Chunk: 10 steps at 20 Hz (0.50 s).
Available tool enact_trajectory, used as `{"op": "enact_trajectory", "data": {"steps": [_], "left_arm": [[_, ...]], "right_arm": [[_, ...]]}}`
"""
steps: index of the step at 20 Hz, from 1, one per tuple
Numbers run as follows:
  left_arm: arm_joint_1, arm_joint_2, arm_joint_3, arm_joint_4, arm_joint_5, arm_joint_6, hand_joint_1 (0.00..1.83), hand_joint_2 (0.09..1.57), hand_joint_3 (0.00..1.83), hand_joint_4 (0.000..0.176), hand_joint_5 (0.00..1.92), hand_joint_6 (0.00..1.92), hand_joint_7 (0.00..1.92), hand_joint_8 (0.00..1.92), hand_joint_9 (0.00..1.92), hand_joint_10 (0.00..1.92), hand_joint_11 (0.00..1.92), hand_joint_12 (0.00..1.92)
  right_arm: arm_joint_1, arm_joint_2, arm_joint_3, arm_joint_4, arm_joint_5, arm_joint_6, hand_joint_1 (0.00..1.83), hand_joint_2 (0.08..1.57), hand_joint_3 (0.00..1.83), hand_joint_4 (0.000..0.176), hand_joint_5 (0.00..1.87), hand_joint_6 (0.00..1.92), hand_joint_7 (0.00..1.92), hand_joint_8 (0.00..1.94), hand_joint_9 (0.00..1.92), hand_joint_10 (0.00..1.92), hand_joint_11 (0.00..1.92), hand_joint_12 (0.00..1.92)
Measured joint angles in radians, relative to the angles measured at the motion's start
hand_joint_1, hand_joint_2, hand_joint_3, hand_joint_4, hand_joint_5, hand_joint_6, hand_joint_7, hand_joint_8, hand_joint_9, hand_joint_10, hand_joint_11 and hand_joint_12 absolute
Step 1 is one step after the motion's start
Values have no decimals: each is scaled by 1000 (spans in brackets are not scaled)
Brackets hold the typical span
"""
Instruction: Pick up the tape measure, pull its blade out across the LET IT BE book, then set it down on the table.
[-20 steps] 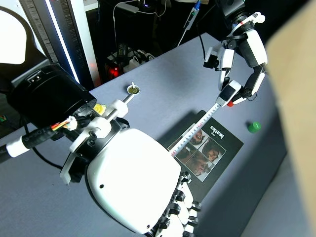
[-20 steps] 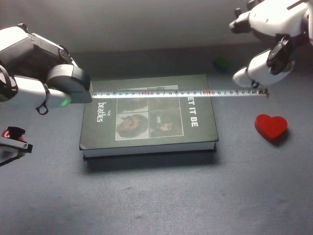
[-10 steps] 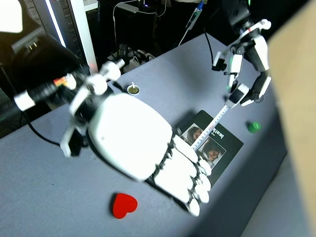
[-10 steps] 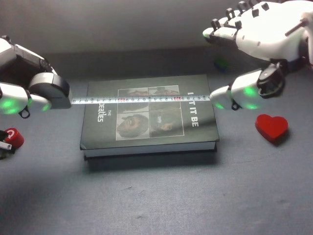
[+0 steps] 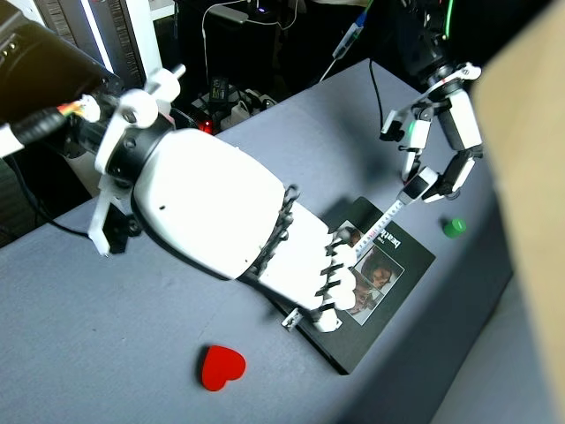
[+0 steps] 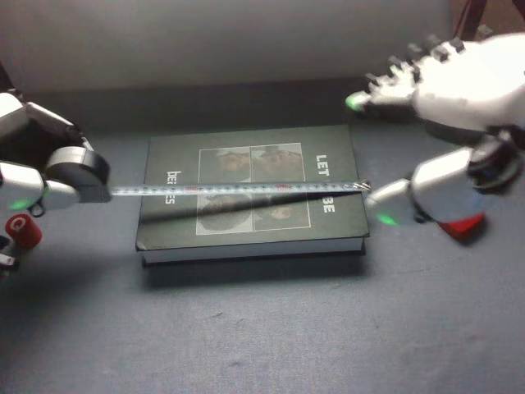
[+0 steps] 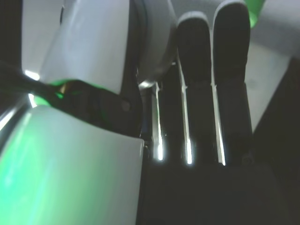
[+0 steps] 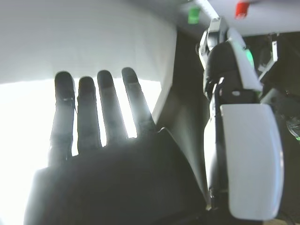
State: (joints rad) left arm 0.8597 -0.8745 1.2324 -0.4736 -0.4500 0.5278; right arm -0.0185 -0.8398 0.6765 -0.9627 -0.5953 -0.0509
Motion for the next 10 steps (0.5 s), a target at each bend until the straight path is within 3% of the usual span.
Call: {"op": "enact_trajectory", "data": {"steps": [2, 4, 10], "left_arm": [[19, -10, 22, 5, -18, -33, 1376, 1121, 0, 0, 908, 879, 973, 988, 928, 1300, 885, 1196], [40, -35, 56, 51, -31, -88, 1376, 1120, 0, 0, 899, 900, 981, 976, 932, 1290, 883, 1194], [109, -66, 85, 72, -66, -163, 1374, 1119, 0, 0, 934, 888, 942, 1011, 936, 1283, 897, 1183]], "right_arm": [[16, 56, -2, 24, 34, -39, 289, 1098, 3, 41, 87, 2, 69, 3, 72, 8, 0, 491], [27, 92, -2, 5, 142, -59, 288, 1102, 4, 41, 97, 5, 78, 6, 72, 7, 0, 487], [-3, 86, -34, 11, 275, -83, 288, 1116, 8, 41, 84, 0, 81, 4, 78, 7, 0, 485]]}}
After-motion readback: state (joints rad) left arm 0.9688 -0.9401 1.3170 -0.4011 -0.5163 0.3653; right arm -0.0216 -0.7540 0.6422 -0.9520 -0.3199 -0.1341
